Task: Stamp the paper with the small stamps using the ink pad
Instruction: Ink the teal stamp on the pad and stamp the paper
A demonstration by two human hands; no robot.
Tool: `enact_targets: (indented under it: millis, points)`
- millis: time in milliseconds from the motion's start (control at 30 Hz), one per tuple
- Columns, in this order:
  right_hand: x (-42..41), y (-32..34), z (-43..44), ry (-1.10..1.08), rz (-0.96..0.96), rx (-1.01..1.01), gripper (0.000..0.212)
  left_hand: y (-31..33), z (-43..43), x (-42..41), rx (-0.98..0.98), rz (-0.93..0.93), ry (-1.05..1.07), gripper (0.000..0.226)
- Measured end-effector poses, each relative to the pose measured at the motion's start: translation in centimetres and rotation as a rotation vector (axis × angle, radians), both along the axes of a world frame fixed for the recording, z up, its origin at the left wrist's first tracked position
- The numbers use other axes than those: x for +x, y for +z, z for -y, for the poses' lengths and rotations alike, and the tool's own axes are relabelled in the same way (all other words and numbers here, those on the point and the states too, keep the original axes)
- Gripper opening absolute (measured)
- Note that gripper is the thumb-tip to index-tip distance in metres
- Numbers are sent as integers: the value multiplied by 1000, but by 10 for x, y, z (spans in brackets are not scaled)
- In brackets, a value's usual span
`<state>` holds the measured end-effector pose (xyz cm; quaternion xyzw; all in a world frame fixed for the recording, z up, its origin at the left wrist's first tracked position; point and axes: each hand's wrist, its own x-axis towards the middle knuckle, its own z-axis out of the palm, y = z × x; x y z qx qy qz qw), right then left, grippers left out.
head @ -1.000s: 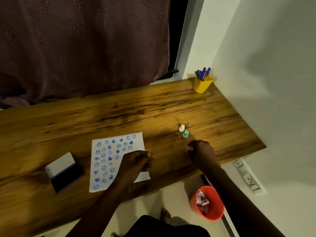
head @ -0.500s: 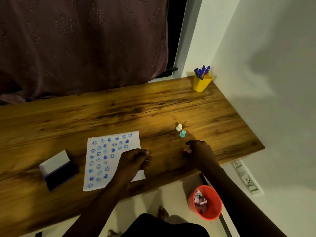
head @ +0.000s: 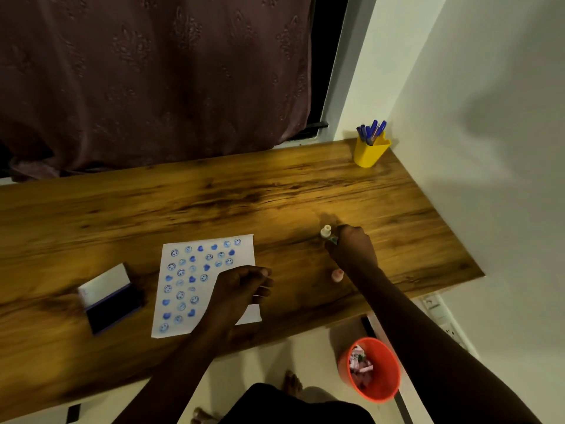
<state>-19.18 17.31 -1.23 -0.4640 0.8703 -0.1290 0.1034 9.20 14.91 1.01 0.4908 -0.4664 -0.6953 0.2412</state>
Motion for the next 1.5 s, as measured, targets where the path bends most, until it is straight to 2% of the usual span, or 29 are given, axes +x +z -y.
enact_targets:
  millis: [100,200,333,467,633,800,1033,1233,1300,1400,1500]
  points:
    - [1,-1,0,10,-32,1,16,0,0,2,-8,0,16,17]
    - [7,10,-4,21,23,-53,12,-3,1,4,-35,-4,22,16]
    - [30,40,-13,76,259,-201,17,2,2,5,-79,-59,47,14]
    - [65,67,-18,15,613,-326,16,10,4,7,-97,-150,71,29]
    - [106,79,-13,43,927,-302,18,18,8,19,-92,-248,108,30]
    - [137,79,-6,88,1081,-237,18,18,11,39,-105,-278,128,31]
    - [160,75,4,191,1188,-193,11,14,15,69,-187,-291,129,31]
    - [181,75,20,313,1124,-192,25,5,19,105,-138,-287,200,32]
    - [190,77,25,320,1100,-189,25,1,22,117,-101,-253,263,36]
    - [209,75,36,331,1040,-166,27,-3,25,144,-86,-208,385,29]
    - [231,71,48,350,1012,-123,26,-5,28,173,-104,-239,526,29]
